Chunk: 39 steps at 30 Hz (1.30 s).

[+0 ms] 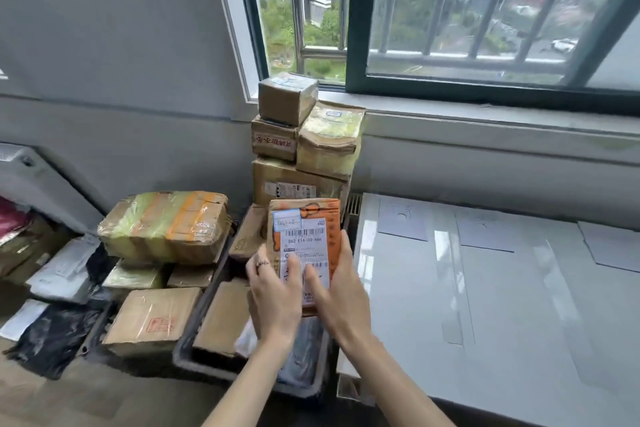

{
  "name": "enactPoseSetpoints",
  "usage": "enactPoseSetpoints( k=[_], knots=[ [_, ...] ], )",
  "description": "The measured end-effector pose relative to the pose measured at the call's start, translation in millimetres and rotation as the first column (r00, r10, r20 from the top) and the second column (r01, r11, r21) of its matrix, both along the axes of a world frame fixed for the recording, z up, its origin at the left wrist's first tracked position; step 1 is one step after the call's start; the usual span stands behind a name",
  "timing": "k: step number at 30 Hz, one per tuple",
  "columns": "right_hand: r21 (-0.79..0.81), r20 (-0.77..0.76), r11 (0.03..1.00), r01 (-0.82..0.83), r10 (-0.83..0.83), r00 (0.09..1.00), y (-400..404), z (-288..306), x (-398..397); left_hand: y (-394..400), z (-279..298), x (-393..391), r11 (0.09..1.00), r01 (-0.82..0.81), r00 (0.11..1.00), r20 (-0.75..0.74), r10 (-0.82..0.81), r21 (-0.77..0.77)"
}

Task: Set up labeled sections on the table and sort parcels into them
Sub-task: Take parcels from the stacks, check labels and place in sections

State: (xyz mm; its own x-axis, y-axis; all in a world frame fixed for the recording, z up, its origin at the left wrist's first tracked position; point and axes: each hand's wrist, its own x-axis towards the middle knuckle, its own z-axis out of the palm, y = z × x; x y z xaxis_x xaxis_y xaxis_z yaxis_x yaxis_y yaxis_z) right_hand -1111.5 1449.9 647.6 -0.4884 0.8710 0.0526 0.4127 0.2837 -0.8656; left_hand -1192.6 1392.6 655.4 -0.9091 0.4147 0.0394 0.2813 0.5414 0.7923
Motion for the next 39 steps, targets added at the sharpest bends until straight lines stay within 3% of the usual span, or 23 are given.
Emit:
enactPoseSetpoints(
  k=[9, 13, 16, 19, 22, 27, 33, 39],
  knots=[
    [0.135, -0.027, 0.988, 0.075, -0.072, 0.997, 69, 43, 161, 70, 43, 156, 0.966, 0.139, 0.986, 0.061, -0.155, 0.217],
    [0.146, -0.038, 0.980, 0.137, -0.133, 0.990, 100, 60, 219, 96, 63, 203, 0.904, 0.230, 0.949, 0.122, -0.290, 0.359],
    [0.150, -0.072, 0.969, 0.195, -0.186, 0.980, 121, 71, 249, 118, 76, 220, 0.826, 0.227, 0.864, 0.284, -0.415, 0.516],
    [0.153, -0.165, 0.954, 0.258, -0.233, 0.958, 135, 84, 270, 138, 86, 235, 0.752, 0.213, 0.706, 0.433, -0.560, 0.624],
    [0.095, -0.295, 0.957, 0.273, -0.234, 0.926, 145, 95, 289, 151, 100, 247, 0.700, 0.273, 0.601, 0.452, -0.660, 0.659],
    [-0.183, -0.537, 0.977, 0.106, -0.189, 0.822, 164, 117, 312, 164, 110, 258, 0.633, 0.364, 0.540, 0.398, -0.741, 0.684],
    [-0.294, -0.556, 0.956, -0.011, -0.161, 0.815, 167, 114, 321, 167, 111, 269, 0.594, 0.440, 0.522, 0.346, -0.780, 0.674],
    [-0.330, -0.534, 0.944, 0.025, -0.208, 0.820, 163, 109, 323, 164, 110, 270, 0.610, 0.470, 0.528, 0.351, -0.774, 0.638]
  ],
)
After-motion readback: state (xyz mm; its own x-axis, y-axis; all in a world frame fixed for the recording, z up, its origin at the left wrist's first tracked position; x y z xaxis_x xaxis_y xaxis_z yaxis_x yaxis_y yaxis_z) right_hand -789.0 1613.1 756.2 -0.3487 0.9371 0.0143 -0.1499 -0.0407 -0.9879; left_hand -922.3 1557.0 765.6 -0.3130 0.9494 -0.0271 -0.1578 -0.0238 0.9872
